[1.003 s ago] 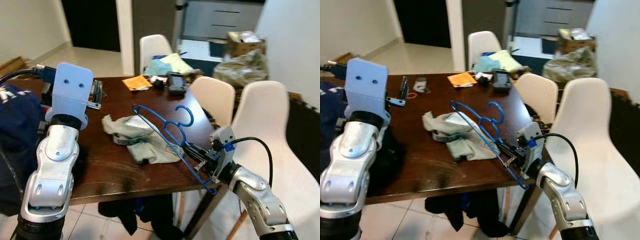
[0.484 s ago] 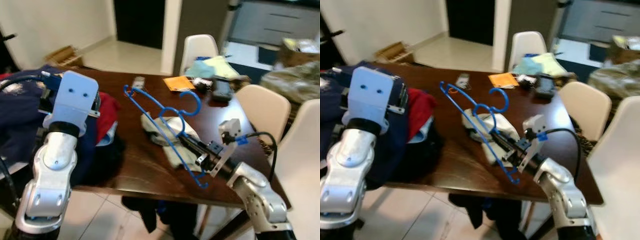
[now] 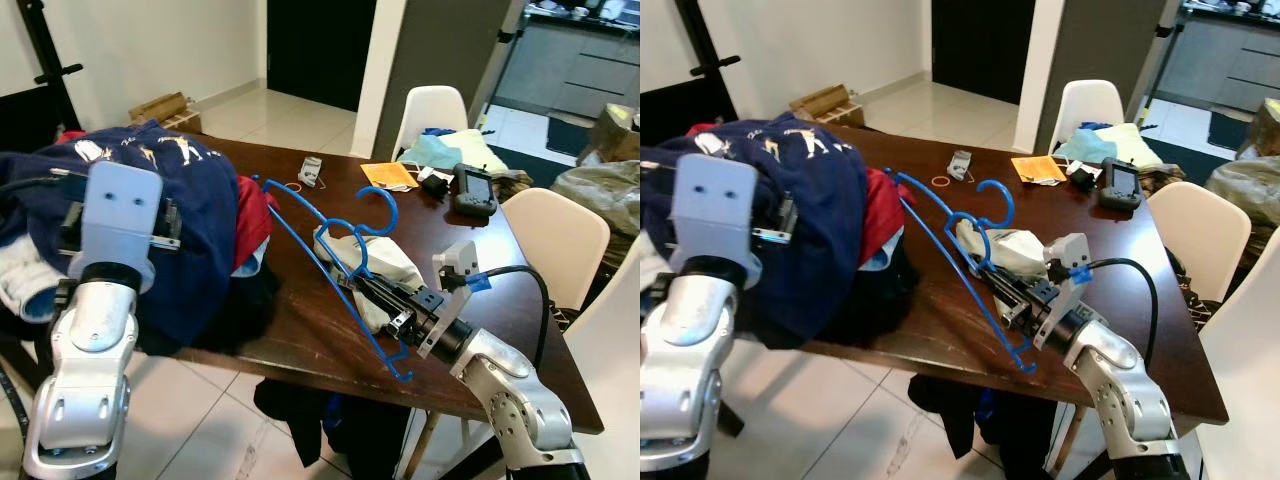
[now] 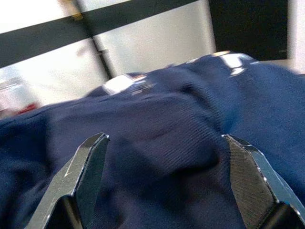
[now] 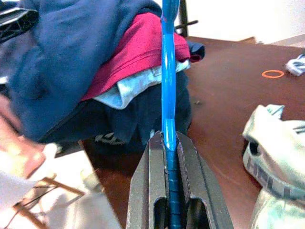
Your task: Hang hanger
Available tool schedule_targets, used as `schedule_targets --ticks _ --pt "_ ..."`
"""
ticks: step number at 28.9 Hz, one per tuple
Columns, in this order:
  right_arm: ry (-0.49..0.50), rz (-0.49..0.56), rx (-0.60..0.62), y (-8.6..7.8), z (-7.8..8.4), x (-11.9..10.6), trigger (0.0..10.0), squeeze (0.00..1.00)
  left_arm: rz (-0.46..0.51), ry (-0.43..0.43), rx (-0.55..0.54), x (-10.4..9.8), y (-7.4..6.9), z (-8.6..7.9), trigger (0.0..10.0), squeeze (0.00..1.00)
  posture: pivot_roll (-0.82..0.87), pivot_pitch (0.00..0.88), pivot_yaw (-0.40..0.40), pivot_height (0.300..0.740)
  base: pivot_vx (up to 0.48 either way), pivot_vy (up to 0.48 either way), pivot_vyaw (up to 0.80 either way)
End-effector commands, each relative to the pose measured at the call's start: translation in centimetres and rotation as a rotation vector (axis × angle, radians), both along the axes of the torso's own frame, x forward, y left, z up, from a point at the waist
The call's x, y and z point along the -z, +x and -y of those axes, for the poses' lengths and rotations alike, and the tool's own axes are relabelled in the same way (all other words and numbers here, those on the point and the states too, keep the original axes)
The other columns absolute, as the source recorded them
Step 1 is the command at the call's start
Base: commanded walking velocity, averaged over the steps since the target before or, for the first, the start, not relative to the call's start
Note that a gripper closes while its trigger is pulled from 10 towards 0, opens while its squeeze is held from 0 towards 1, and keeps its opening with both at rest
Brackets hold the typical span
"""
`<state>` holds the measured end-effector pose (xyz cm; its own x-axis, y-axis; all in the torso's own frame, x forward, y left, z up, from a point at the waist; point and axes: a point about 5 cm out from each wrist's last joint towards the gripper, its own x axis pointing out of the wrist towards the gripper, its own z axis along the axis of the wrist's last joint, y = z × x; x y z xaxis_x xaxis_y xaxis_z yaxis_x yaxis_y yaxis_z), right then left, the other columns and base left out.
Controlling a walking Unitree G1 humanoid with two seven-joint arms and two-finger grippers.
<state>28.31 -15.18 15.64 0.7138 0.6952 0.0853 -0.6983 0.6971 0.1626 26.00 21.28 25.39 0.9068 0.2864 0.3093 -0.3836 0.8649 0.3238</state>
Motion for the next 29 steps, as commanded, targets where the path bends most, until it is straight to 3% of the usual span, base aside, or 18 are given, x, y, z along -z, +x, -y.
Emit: schedule_targets --ticks 1,4,6,18,19,23,24,29 --pt "0.008 0.009 0.007 -0.2 0.5 -0.3 10.0 0.00 0.016 0.014 -0.008 -0.4 0.0 -0.1 10.0 0.00 0.12 0.015 -0.063 0.740 0.000 0.000 0.00" --pt "0.000 0.005 0.013 -0.1 0.6 -0.2 10.0 0.00 0.045 0.051 -0.083 -1.4 -0.5 -1.7 10.0 0.00 0.13 0.017 -0.065 0.740 0.000 0.000 0.00" --pt "0.000 0.005 0.014 -0.1 0.6 -0.2 10.0 0.00 0.044 0.053 -0.090 -1.4 -0.6 -1.9 10.0 0.00 0.13 0.017 -0.065 0.740 0.000 0.000 0.00" --pt "-0.023 0.004 0.031 -0.1 1.3 -0.4 10.0 0.00 -0.003 0.059 -0.184 -0.1 -1.0 -4.5 10.0 0.00 0.11 0.024 -0.067 0.740 0.000 0.000 0.00" --pt "-0.029 0.004 0.039 -0.1 1.6 -0.4 10.0 0.00 -0.016 0.055 -0.197 0.1 -1.0 -4.8 4.7 0.00 0.11 0.024 -0.067 0.740 0.000 0.000 0.00" --pt "-0.032 0.004 0.042 -0.1 1.6 -0.4 10.0 0.00 -0.022 0.053 -0.201 0.3 -1.1 -4.9 4.7 0.00 0.11 0.022 -0.065 0.740 0.000 0.000 0.00" --pt "-0.035 0.004 0.048 -0.1 1.8 -0.4 10.0 0.00 -0.029 0.052 -0.207 0.4 -1.2 -5.0 0.0 0.00 0.11 0.023 -0.064 0.740 0.000 0.000 0.00" --pt "-0.044 0.006 0.073 0.1 2.3 -0.4 10.0 0.00 -0.041 0.047 -0.216 0.8 -1.4 -5.4 0.0 0.00 0.11 0.021 -0.066 0.740 0.000 0.000 0.00"
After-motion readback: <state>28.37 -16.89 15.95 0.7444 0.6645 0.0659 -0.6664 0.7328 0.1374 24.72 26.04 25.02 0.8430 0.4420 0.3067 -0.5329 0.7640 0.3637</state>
